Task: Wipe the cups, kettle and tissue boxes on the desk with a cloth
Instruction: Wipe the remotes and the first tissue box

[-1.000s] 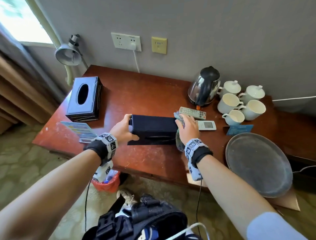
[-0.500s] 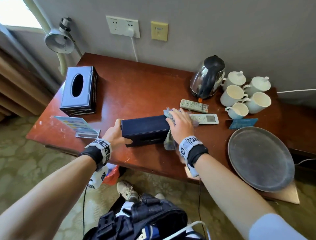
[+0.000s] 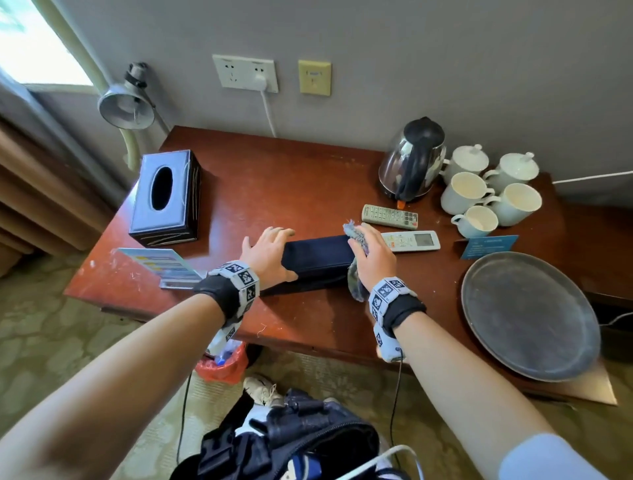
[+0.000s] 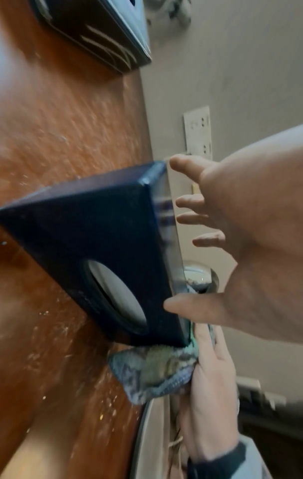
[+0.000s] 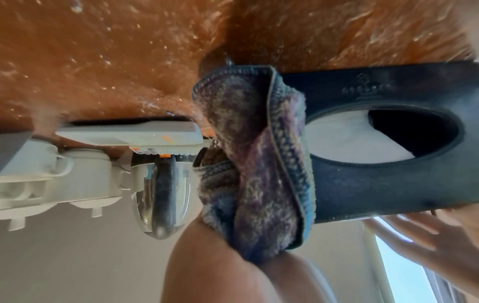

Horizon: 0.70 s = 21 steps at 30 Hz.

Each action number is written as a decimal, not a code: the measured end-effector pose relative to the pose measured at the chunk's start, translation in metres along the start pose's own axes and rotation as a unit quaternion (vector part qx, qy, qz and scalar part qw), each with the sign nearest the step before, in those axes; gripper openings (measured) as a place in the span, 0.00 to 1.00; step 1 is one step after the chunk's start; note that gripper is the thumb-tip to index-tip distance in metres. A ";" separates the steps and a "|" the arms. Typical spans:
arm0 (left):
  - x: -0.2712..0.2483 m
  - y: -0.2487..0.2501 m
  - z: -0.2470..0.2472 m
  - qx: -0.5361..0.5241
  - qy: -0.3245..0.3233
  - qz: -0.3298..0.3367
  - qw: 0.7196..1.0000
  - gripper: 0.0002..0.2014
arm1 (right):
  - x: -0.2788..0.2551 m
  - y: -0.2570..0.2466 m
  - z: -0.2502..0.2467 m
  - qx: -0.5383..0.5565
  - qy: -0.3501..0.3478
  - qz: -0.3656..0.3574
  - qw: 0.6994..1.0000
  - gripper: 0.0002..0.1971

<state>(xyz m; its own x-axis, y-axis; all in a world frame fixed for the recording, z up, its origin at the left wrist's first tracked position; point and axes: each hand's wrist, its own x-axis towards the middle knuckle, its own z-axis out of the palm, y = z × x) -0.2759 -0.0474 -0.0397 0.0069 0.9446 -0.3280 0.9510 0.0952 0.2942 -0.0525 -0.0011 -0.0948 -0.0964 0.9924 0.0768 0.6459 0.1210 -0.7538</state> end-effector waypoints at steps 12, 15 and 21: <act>0.038 0.090 -0.001 0.112 -0.059 0.104 0.986 0.48 | -0.009 0.015 -0.042 0.132 0.032 0.184 0.974 0.20; 0.045 0.100 0.000 0.123 -0.078 0.086 0.986 0.51 | -0.015 0.023 -0.057 0.123 0.035 0.199 0.972 0.20; 0.049 0.113 -0.001 0.175 -0.063 0.065 0.980 0.38 | -0.007 0.018 -0.080 0.148 0.047 0.196 0.968 0.22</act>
<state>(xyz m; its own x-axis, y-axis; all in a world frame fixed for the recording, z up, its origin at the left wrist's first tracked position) -0.1683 0.0098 -0.0212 0.1515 0.8934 -0.4228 0.9873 -0.1571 0.0219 0.0207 -0.0037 -0.0564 0.1903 0.9601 -0.2051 0.3727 -0.2639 -0.8896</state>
